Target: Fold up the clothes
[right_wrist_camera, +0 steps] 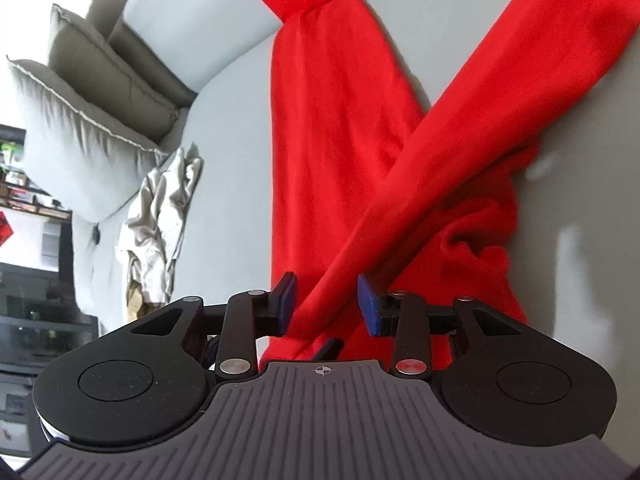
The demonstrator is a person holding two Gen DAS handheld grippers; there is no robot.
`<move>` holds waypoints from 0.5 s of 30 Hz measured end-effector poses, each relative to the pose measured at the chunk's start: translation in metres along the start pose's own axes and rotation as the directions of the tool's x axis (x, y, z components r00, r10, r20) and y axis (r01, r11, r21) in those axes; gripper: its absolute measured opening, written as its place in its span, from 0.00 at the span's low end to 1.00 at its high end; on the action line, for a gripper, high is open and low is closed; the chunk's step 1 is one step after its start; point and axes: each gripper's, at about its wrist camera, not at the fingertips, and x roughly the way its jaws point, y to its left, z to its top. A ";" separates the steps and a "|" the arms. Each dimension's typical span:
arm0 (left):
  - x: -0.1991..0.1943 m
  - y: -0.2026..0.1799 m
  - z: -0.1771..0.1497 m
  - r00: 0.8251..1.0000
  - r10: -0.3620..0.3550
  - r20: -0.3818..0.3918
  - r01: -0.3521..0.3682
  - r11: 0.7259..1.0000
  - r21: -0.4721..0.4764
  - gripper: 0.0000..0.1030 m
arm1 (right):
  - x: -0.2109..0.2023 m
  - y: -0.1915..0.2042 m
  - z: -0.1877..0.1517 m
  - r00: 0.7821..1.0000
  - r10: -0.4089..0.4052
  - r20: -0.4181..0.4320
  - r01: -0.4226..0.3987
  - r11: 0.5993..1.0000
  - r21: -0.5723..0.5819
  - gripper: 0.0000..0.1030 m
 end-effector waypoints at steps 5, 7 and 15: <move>0.007 0.000 0.004 1.000 -0.001 0.007 0.001 1.000 -0.013 0.66 | 0.013 0.005 0.002 0.998 -0.054 0.032 0.055 0.998 -0.029 0.40; 0.010 0.000 0.007 1.000 0.007 0.015 -0.007 1.000 -0.013 0.66 | 0.010 0.003 0.004 0.998 -0.021 0.057 0.024 0.999 -0.038 0.40; 0.038 0.005 0.030 1.000 0.008 0.016 -0.008 1.000 -0.013 0.37 | 0.023 0.003 0.023 0.997 -0.036 0.070 0.039 0.999 -0.033 0.39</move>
